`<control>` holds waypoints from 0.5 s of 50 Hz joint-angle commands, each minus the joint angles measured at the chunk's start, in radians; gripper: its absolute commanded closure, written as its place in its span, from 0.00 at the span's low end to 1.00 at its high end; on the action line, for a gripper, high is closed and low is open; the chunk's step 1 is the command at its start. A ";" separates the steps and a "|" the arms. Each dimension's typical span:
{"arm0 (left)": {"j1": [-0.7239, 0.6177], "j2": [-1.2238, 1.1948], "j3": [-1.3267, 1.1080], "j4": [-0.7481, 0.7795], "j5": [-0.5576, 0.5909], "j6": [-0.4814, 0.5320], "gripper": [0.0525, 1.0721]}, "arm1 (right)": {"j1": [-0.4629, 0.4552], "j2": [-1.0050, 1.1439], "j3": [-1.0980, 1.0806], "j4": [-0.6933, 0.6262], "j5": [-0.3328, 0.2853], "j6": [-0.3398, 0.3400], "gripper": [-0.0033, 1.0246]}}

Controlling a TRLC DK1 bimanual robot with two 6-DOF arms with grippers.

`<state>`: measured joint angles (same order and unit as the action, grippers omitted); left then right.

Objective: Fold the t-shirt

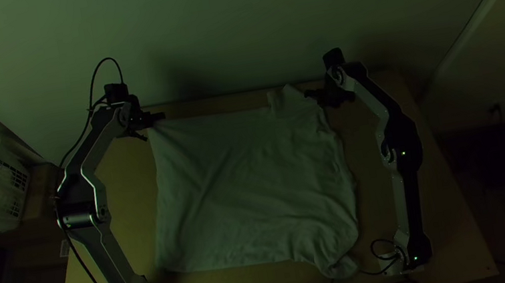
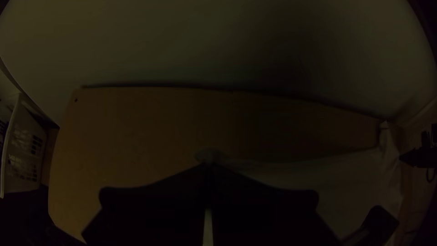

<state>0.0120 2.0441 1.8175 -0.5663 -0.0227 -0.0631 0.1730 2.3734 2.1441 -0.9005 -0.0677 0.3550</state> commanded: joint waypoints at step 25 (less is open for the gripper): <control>0.006 -0.136 -0.035 -0.023 0.000 -0.006 0.98 | -0.017 -0.221 -0.044 -0.066 0.003 -0.034 0.97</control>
<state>0.0113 1.9739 1.8156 -0.5858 -0.0189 -0.0631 0.1734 2.2208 2.1380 -0.9558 -0.0681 0.3336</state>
